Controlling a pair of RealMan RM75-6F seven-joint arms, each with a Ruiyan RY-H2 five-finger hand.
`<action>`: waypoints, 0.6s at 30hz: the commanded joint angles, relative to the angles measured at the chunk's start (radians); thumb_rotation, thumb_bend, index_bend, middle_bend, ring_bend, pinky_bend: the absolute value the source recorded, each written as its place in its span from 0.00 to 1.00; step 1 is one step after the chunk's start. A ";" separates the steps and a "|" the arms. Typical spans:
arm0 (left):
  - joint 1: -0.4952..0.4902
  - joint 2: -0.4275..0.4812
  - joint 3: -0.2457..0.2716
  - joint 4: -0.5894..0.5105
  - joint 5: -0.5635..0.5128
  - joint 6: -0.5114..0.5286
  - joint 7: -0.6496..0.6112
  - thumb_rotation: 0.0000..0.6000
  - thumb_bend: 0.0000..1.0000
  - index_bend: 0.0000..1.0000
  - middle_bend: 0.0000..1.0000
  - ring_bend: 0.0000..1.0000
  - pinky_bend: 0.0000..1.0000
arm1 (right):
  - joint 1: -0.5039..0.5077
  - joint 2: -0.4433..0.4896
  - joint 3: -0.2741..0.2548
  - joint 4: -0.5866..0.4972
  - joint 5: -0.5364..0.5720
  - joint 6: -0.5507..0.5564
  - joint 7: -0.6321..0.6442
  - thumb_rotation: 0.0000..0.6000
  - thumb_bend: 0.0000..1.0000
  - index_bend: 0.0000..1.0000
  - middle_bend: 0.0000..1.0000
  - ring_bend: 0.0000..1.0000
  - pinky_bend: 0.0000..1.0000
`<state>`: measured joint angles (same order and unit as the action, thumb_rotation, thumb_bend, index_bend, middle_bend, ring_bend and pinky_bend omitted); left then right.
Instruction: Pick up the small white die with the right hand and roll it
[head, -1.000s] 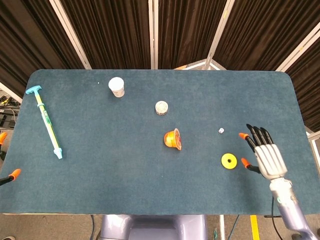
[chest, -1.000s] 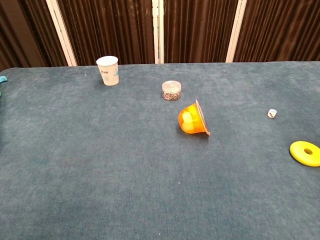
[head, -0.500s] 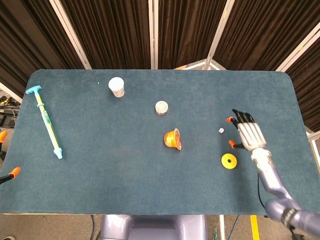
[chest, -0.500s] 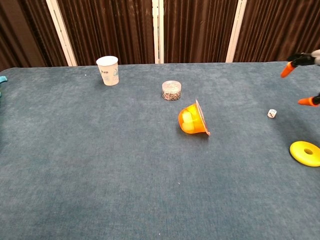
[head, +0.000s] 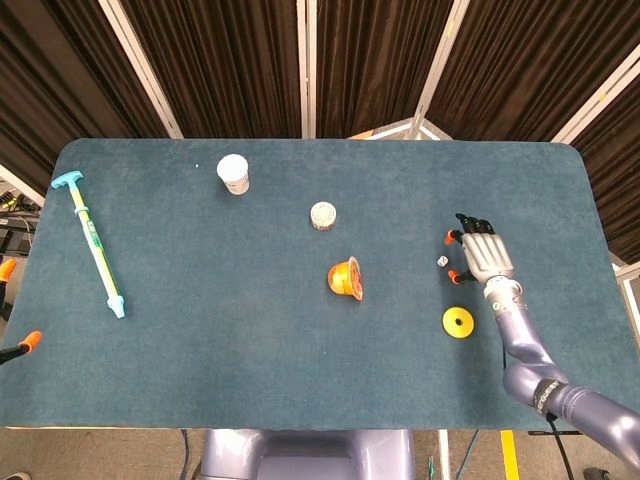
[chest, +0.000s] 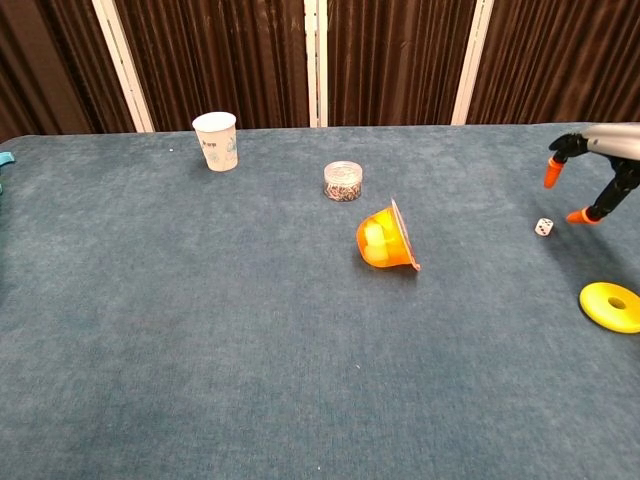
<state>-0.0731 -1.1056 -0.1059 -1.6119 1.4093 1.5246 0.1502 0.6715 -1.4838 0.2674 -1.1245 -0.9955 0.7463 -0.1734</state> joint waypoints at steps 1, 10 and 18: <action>-0.001 -0.001 -0.001 0.002 -0.001 0.000 0.000 1.00 0.06 0.00 0.00 0.00 0.00 | 0.027 -0.045 -0.010 0.076 0.013 -0.042 0.015 1.00 0.17 0.37 0.04 0.00 0.00; -0.006 -0.005 -0.001 0.009 -0.006 -0.011 -0.002 1.00 0.06 0.00 0.00 0.00 0.00 | 0.047 -0.102 -0.019 0.188 0.010 -0.080 0.056 1.00 0.17 0.41 0.07 0.00 0.00; -0.010 -0.007 -0.002 0.016 -0.011 -0.016 -0.006 1.00 0.06 0.00 0.00 0.00 0.00 | 0.056 -0.140 -0.023 0.252 -0.003 -0.103 0.094 1.00 0.17 0.45 0.10 0.00 0.00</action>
<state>-0.0828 -1.1123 -0.1077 -1.5960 1.3981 1.5087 0.1443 0.7263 -1.6192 0.2458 -0.8779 -0.9952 0.6453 -0.0833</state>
